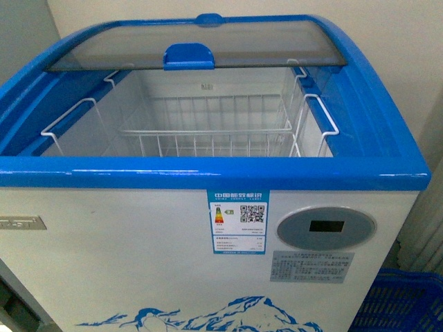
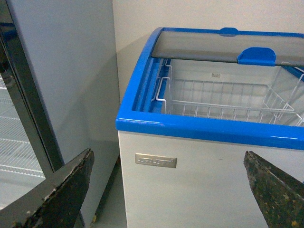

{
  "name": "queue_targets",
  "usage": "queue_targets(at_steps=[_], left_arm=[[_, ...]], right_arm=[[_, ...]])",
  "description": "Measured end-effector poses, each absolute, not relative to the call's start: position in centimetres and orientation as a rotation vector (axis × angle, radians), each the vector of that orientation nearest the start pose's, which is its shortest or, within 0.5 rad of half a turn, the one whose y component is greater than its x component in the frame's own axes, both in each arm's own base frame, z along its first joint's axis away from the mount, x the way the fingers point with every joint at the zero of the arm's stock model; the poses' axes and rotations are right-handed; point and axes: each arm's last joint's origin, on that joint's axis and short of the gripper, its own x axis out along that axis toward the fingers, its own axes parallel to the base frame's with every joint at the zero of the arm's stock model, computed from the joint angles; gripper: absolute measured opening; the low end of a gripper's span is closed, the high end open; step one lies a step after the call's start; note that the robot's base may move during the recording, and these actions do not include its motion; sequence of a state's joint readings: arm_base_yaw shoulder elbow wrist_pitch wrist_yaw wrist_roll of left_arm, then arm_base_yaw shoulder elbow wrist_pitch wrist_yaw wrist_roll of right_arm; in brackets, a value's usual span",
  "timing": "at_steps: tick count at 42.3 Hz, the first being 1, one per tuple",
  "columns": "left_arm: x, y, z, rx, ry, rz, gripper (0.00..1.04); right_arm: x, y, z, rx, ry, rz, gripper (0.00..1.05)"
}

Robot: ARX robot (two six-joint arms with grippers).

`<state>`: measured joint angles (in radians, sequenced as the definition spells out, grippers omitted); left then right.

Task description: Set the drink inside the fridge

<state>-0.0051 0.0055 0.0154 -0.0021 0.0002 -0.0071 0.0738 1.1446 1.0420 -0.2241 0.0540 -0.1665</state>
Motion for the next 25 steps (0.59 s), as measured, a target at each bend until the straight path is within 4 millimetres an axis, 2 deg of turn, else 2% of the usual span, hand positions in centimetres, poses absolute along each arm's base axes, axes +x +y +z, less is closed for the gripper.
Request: queue_targets(at_steps=[4, 6, 8, 10, 14, 16, 22, 23, 25], left_arm=[[9.7, -0.1, 16.8, -0.007, -0.008, -0.005, 0.97], [9.7, 0.0, 16.8, -0.007, -0.008, -0.005, 0.97], [9.7, -0.1, 16.8, -0.007, -0.008, -0.005, 0.97], [9.7, -0.1, 16.8, -0.007, -0.008, -0.005, 0.97], [9.7, 0.0, 16.8, -0.007, -0.008, -0.005, 0.97], [9.7, 0.0, 16.8, -0.007, -0.008, -0.005, 0.97], [9.7, 0.0, 16.8, -0.007, -0.008, -0.005, 0.97], [9.7, 0.0, 16.8, -0.007, -0.008, -0.005, 0.97], [9.7, -0.1, 16.8, -0.007, -0.008, -0.005, 0.97]], right_arm=[[17.7, 1.0, 34.0, -0.126, 0.322, 0.081, 0.98], [15.9, 0.9, 33.8, -0.096, 0.324, 0.094, 0.98], [12.8, 0.7, 33.6, -0.035, 0.323, 0.084, 0.97], [11.0, 0.3, 33.1, -0.025, 0.168, 0.034, 0.88], [9.4, 0.0, 32.0, -0.017, -0.013, 0.002, 0.75], [9.0, 0.0, 30.7, -0.014, -0.067, 0.002, 0.66], [9.9, 0.0, 24.0, -0.014, 0.006, 0.001, 0.36], [9.9, 0.0, 23.6, -0.014, 0.007, 0.002, 0.33], [9.9, 0.0, 21.5, -0.014, 0.008, 0.001, 0.22]])
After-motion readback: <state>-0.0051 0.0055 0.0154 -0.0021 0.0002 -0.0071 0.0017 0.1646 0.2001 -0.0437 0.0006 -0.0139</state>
